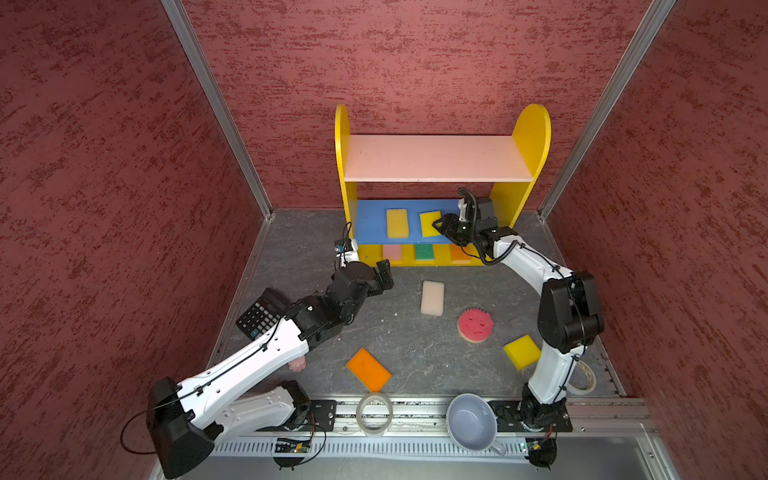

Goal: Place and organize the cleaning sponges onto the shelf
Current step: 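Open the right gripper and pull it back from the firm yellow sponge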

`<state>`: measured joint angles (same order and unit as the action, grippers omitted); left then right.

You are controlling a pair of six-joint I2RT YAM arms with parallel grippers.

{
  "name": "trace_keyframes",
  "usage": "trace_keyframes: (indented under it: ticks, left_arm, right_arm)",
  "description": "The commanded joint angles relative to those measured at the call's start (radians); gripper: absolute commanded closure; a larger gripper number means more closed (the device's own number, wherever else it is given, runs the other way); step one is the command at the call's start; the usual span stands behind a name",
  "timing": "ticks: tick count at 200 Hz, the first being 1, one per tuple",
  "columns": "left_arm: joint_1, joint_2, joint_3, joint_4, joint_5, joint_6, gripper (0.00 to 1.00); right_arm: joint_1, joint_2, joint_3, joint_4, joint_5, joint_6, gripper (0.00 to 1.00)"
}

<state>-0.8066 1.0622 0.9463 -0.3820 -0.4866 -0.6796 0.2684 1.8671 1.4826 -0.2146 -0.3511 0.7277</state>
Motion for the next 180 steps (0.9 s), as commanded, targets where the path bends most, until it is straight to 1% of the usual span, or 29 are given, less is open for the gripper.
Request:
trace_keyframes:
  ticks: [1, 46, 72, 97, 112, 142, 166, 180]
  left_arm:
    - [0.007, -0.002, -0.009, 0.01, 0.009, -0.007, 0.01]
    - [0.007, -0.002, -0.004, 0.006, 0.01, -0.008, 0.01]
    - [0.01, -0.002, -0.002, -0.003, 0.015, -0.009, 0.0]
    - [0.009, 0.002, 0.002, -0.031, 0.023, -0.01, 0.0]
    - [0.01, 0.008, 0.008, -0.064, 0.032, -0.013, 0.0]
    - [0.008, 0.025, 0.02, -0.13, 0.053, -0.024, 0.01]
    - [0.004, 0.052, 0.016, -0.138, 0.092, -0.029, 0.04]
    - [0.0, 0.085, 0.008, -0.117, 0.135, -0.027, 0.05]
  right_arm:
    - [-0.003, 0.01, 0.008, -0.006, 0.029, -0.001, 0.42]
    - [-0.005, -0.009, 0.011, -0.025, 0.08, -0.017, 0.28]
    - [-0.008, -0.028, 0.02, -0.044, 0.109, -0.041, 0.25]
    - [-0.009, -0.083, -0.005, -0.057, 0.129, -0.07, 0.25]
    - [-0.01, -0.14, -0.044, -0.059, 0.145, -0.092, 0.25]
    - [-0.01, -0.288, -0.187, -0.046, 0.176, -0.142, 0.26]
    - [-0.009, -0.404, -0.306, -0.043, 0.18, -0.168, 0.27]
    - [-0.008, -0.469, -0.372, -0.041, 0.174, -0.177, 0.28]
